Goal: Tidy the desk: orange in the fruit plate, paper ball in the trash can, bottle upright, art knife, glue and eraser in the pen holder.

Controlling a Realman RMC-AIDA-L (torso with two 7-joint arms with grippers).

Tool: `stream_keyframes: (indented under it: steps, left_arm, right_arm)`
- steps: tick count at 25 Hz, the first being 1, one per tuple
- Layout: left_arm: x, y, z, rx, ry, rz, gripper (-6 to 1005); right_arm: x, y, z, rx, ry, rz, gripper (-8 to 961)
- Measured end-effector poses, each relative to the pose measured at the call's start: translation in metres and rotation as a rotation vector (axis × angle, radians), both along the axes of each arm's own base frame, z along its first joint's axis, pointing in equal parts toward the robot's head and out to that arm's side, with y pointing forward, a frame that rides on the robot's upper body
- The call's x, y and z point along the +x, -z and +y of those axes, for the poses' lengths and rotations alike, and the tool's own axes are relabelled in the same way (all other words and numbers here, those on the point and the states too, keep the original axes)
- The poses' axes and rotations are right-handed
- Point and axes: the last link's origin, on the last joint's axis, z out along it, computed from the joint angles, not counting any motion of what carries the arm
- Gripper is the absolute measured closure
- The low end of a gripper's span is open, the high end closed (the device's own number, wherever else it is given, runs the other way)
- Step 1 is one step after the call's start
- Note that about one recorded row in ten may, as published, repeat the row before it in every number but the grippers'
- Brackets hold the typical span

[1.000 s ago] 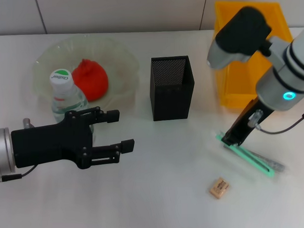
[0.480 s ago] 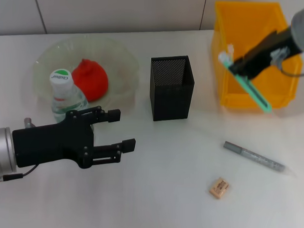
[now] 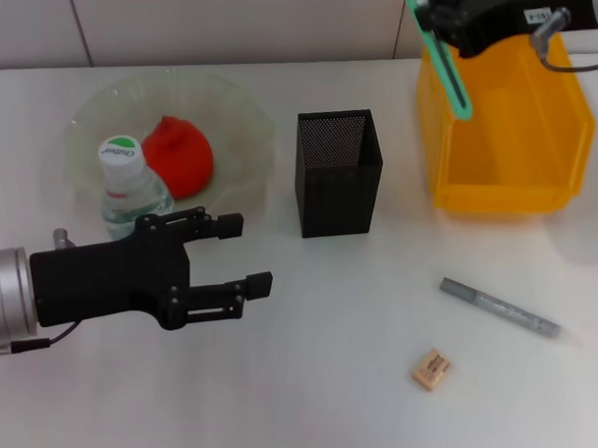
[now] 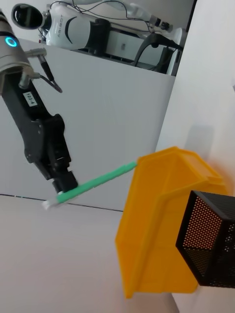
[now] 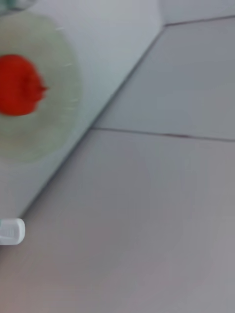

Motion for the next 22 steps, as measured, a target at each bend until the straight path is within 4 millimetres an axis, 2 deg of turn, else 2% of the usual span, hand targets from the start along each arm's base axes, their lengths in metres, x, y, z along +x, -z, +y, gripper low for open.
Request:
stream_keyframes:
  steps: [8,10,11,15,22]
  left_arm:
    - [-0.001,0.002,-0.001,-0.001,0.003,-0.006,209]
    - [-0.001,0.002,-0.001,-0.001,0.003,-0.006,209]
    - [0.000,0.003,0.000,-0.002,0.009,-0.008,209]
    - [0.001,0.003,0.001,-0.003,0.012,-0.007,208]
    - [0.002,0.004,0.002,-0.003,0.015,-0.005,208]
  right_arm:
    - [0.018,-0.002,-0.002,-0.007,-0.101,0.226,857]
    - [0.032,-0.003,-0.001,-0.020,-0.122,0.335,857]
    - [0.032,-0.003,-0.001,-0.020,-0.122,0.335,857]
    - [0.058,-0.007,0.000,-0.021,-0.154,0.460,858]
    - [0.075,-0.002,0.003,-0.082,-0.161,0.538,847]
